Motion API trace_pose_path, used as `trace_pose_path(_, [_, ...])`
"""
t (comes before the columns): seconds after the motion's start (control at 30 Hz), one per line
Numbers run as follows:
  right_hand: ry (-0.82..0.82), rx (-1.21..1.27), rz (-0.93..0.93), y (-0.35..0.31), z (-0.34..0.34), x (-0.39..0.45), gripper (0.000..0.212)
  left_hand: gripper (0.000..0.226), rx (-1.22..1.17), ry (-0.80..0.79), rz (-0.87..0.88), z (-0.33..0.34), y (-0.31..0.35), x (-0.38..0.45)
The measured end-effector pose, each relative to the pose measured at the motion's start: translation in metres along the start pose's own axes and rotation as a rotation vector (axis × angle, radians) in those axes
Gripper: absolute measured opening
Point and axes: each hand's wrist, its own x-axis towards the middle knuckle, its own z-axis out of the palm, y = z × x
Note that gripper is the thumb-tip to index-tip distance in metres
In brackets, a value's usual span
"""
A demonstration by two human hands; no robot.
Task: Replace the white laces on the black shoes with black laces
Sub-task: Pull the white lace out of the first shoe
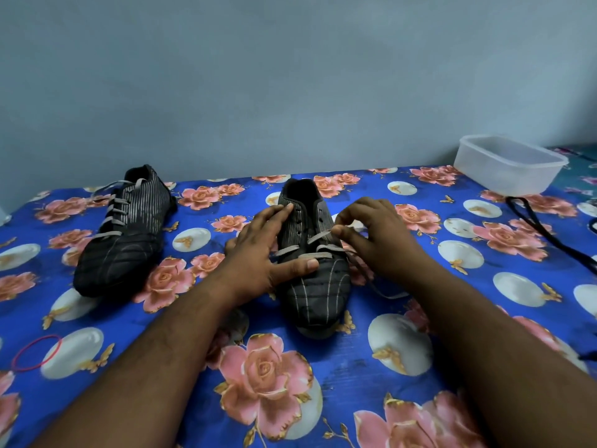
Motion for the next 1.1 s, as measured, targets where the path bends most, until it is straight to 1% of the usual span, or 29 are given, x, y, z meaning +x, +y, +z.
trace_pose_path(0.1, [0.065,-0.034,0.158,0.02,-0.011,0.004,0.009,0.116,0.005,-0.005,0.0,-0.001,0.0,0.0])
trace_pose_path(0.2, [0.146,-0.057,0.324,0.04,-0.023,0.006,0.014,0.116,0.009,-0.006,0.003,-0.001,0.001,-0.001])
trace_pose_path(0.27, [0.143,-0.059,0.367,0.041,-0.025,0.006,0.013,0.117,0.015,-0.005,0.003,-0.002,0.001,-0.002])
trace_pose_path(0.33, [0.105,-0.076,0.32,0.033,-0.023,0.004,0.018,0.117,0.023,-0.009,-0.001,-0.002,0.001,-0.002])
trace_pose_path(0.4, [0.048,-0.014,0.172,0.019,-0.023,0.001,0.023,0.118,0.027,-0.01,-0.004,-0.002,0.001,-0.002])
trace_pose_path(0.47, [-0.081,0.075,0.031,0.008,-0.025,-0.001,0.024,0.117,0.029,-0.009,-0.001,-0.003,0.001,-0.002])
trace_pose_path(0.53, [-0.21,0.084,-0.081,0.005,-0.026,-0.002,0.029,0.116,0.035,0.0,0.009,-0.003,0.002,-0.003])
trace_pose_path(0.6, [-0.262,0.067,-0.134,0.006,-0.026,-0.003,0.024,0.109,0.027,0.017,0.039,-0.003,0.002,-0.003])
trace_pose_path(0.63, [-0.261,0.063,-0.146,0.007,-0.026,-0.003,0.018,0.1,0.015,0.03,0.063,-0.003,0.003,-0.003])
trace_pose_path(0.7, [-0.212,0.06,-0.158,0.007,-0.025,-0.002,0.009,0.077,-0.006,0.062,0.12,-0.004,0.004,-0.003])
trace_pose_path(0.73, [-0.155,0.055,-0.148,0.005,-0.022,-0.002,0.008,0.066,-0.006,0.079,0.151,-0.003,0.005,-0.004])
trace_pose_path(0.8, [0.003,0.017,-0.105,-0.002,-0.014,-0.002,0.014,0.05,0.015,0.126,0.217,-0.001,0.007,-0.003])
trace_pose_path(0.83, [0.075,-0.018,-0.093,-0.007,-0.009,-0.001,0.02,0.047,0.034,0.149,0.248,0.001,0.008,-0.003])
trace_pose_path(0.87, [0.127,-0.059,-0.085,-0.012,-0.004,-0.001,0.023,0.047,0.058,0.168,0.273,0.002,0.009,-0.003])
trace_pose_path(0.93, [0.166,-0.125,-0.06,-0.02,0.006,-0.001,0.022,0.05,0.125,0.199,0.296,0.004,0.011,-0.001])
trace_pose_path(1.03, [0.161,-0.185,-0.024,-0.024,0.014,0.001,0.022,0.055,0.212,0.218,0.28,0.005,0.016,-0.001])
trace_pose_path(1.1, [0.119,-0.134,0.003,-0.024,0.015,0.001,0.023,0.06,0.243,0.197,0.253,0.006,0.017,0.0])
